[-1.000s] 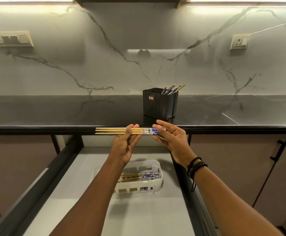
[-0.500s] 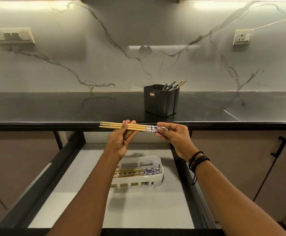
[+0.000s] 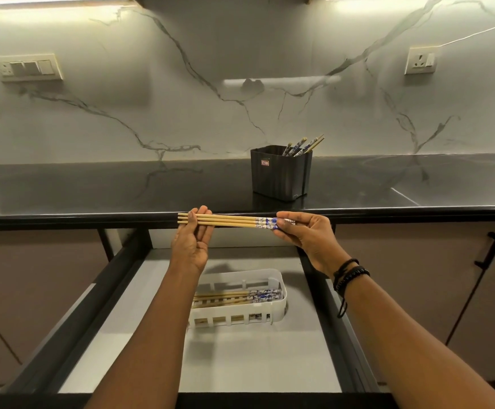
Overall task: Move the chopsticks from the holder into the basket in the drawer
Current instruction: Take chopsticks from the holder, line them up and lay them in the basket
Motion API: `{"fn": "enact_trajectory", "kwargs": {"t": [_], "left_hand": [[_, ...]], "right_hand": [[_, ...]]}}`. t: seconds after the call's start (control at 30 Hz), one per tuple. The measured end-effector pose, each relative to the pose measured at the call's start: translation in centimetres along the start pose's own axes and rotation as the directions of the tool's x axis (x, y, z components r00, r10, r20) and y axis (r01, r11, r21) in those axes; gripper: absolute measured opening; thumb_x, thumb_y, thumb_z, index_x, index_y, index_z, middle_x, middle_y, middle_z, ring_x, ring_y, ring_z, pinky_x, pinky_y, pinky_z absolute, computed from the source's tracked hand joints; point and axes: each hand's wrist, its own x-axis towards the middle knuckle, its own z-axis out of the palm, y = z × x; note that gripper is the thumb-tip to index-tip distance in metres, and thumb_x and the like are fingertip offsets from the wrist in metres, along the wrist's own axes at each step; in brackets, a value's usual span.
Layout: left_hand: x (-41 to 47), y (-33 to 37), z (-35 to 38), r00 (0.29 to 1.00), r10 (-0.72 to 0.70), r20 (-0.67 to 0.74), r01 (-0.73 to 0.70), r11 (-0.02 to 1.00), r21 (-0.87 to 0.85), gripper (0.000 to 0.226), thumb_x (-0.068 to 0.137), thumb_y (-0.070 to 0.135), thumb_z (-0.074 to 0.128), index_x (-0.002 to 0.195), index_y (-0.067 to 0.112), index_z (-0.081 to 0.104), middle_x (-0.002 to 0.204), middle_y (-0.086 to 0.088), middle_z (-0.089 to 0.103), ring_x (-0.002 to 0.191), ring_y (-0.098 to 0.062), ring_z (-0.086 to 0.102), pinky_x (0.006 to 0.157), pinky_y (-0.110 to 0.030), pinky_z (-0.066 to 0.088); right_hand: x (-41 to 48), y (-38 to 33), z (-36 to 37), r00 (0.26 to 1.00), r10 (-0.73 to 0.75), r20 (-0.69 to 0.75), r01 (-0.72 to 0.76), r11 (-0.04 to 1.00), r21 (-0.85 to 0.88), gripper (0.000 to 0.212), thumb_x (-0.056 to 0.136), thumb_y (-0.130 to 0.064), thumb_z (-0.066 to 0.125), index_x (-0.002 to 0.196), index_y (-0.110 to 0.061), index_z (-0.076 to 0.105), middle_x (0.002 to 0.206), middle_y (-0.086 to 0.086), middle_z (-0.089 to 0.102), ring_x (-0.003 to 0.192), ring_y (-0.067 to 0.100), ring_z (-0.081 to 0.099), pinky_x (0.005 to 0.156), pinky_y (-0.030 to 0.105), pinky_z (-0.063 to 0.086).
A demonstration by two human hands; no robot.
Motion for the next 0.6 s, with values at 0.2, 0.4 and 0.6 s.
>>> {"fn": "enact_trajectory", "kwargs": {"t": [0.2,0.4,0.6], "left_hand": [[-0.6,-1.2,1.0,0.993,-0.068,0.101,0.051,0.985,0.162,0.023,0.094,0.016,0.055,0.113,0.002,0.058,0.107,-0.017,0.071,0.099,-0.026,0.070,0.072,-0.035,0.061],[-1.0,-2.4,1.8,0.986,-0.108,0.123,0.083,0.977,0.196,0.016,0.096,0.010,0.053,0.107,0.001,0.060,0.101,-0.018,0.073,0.092,-0.026,0.072,0.066,-0.032,0.060],[-0.9,-1.9,1.6,0.981,-0.149,0.124,0.139,0.987,0.083,0.019,0.095,0.010,0.053,0.110,0.000,0.058,0.103,-0.020,0.072,0.094,-0.028,0.071,0.066,-0.034,0.061]], "right_hand": [[0.1,0.0,0.1,1.000,0.013,-0.014,-0.013,1.000,0.019,0.017,0.082,0.000,0.068,0.099,-0.002,0.071,0.094,0.016,0.076,0.087,0.024,0.073,0.073,0.025,0.061],[0.2,-0.2,0.1,0.997,0.056,0.052,-0.063,0.986,0.152,0.017,0.088,-0.012,0.064,0.099,-0.002,0.072,0.104,0.020,0.073,0.091,0.024,0.073,0.074,0.026,0.061],[0.3,-0.1,0.4,0.989,0.023,0.147,-0.070,0.943,0.326,0.029,0.094,-0.024,0.055,0.106,-0.002,0.070,0.112,0.023,0.070,0.104,0.028,0.070,0.079,0.028,0.060]]}}
